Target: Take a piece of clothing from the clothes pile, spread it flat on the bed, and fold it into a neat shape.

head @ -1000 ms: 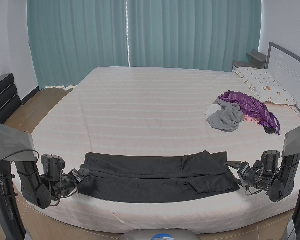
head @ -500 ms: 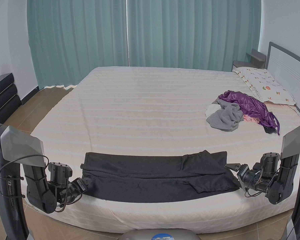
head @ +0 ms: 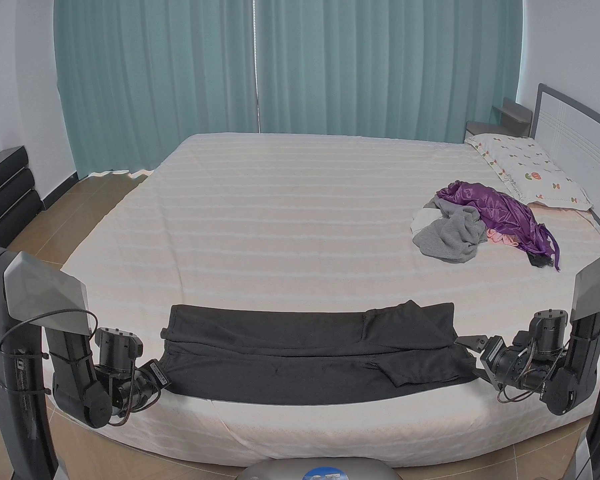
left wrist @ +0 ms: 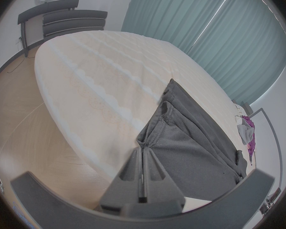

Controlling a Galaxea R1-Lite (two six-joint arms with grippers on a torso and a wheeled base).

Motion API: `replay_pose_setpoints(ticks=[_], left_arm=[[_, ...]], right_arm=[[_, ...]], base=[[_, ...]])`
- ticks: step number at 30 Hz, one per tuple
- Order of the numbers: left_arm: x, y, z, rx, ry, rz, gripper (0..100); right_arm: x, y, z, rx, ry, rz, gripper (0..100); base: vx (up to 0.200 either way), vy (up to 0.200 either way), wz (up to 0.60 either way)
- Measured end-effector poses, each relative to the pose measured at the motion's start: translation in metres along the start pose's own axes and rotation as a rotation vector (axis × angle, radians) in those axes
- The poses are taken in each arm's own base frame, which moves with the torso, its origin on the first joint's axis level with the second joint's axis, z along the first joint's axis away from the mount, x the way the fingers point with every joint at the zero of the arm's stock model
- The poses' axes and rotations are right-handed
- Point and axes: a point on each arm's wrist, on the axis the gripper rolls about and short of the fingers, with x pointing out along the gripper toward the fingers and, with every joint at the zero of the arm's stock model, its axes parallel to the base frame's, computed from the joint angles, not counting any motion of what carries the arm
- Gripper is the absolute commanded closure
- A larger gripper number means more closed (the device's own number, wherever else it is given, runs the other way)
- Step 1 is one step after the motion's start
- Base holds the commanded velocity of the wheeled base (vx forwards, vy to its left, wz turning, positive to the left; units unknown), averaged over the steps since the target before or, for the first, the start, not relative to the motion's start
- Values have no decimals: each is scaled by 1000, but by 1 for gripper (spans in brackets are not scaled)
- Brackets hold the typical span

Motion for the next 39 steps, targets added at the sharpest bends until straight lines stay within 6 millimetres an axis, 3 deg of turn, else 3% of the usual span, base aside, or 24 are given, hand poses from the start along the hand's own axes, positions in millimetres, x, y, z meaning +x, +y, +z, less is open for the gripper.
replay_pose_setpoints(ticks=[12,20,31,32,39], left_arm=[[-4,3,1,7,-19,30,100],[-3,4,1,9,-18,34,100],[-3,4,1,7,-17,33,100],[-3,4,1,7,-17,33,100],[-3,4,1,6,-17,32,100]], right_arm=[[-12,-5,-21,-46,-16,-128,0],[-5,-12,-29,-57,0,-182,0],[19,-23,-25,-61,-107,-279,0],[21,-23,-24,-62,-119,-282,100],[29,-27,-23,-63,-153,-285,100]], base=[[0,0,0],[0,0,0],[0,0,0],[0,0,0],[0,0,0]])
